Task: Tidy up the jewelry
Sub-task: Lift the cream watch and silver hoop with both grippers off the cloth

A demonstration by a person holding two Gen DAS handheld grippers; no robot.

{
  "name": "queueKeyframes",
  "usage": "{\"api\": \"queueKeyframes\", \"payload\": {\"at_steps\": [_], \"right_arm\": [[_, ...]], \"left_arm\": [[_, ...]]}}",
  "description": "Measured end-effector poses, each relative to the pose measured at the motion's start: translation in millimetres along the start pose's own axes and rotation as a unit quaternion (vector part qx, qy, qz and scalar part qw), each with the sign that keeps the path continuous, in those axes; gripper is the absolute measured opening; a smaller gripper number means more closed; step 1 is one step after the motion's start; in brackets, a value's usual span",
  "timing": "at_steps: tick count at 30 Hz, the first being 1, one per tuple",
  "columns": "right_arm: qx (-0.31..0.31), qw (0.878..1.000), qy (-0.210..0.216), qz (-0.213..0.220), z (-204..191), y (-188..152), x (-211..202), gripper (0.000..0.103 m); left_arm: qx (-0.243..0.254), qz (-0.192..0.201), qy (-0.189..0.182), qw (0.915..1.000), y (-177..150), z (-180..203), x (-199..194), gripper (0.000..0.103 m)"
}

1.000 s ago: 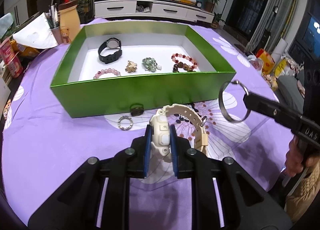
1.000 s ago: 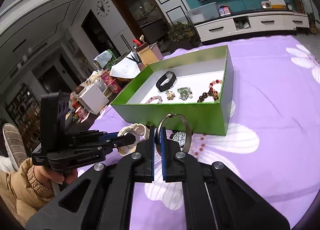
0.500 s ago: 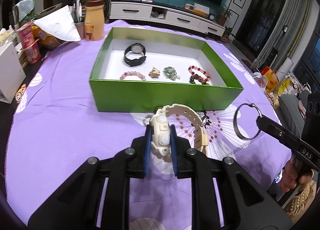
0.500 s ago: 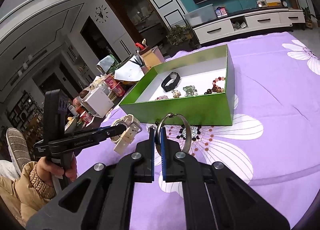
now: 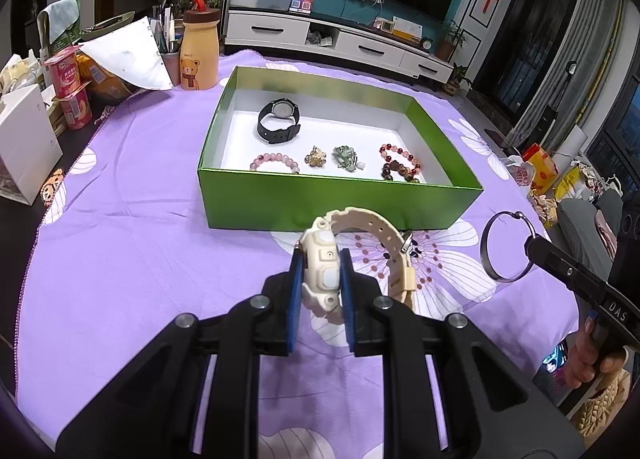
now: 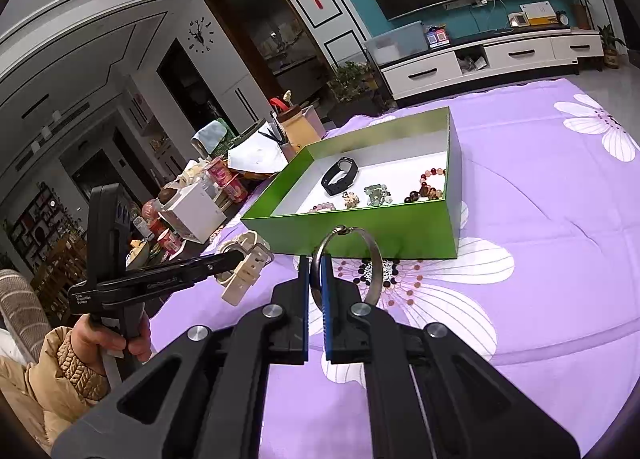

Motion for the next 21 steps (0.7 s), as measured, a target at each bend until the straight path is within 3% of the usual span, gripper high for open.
{"api": "queueKeyframes", "payload": {"at_steps": [21], "right_arm": [[-0.010, 1.000, -0.004, 0.014, -8.7, 8.7, -5.2, 0.005]], "left_arm": [[0.000, 0.019, -0.010, 0.9998, 12.4, 2.7, -10.6, 0.017]]}}
Point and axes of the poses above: each gripper's, at about its wrist camera, not at the fingertips, and x roughly the way its jaws point, z to its right, y to its top, the point moved 6 cm from there along x, roughly the way its jaws point, and after that the axes turned 11 degrees about y, right-handed, at the moved point
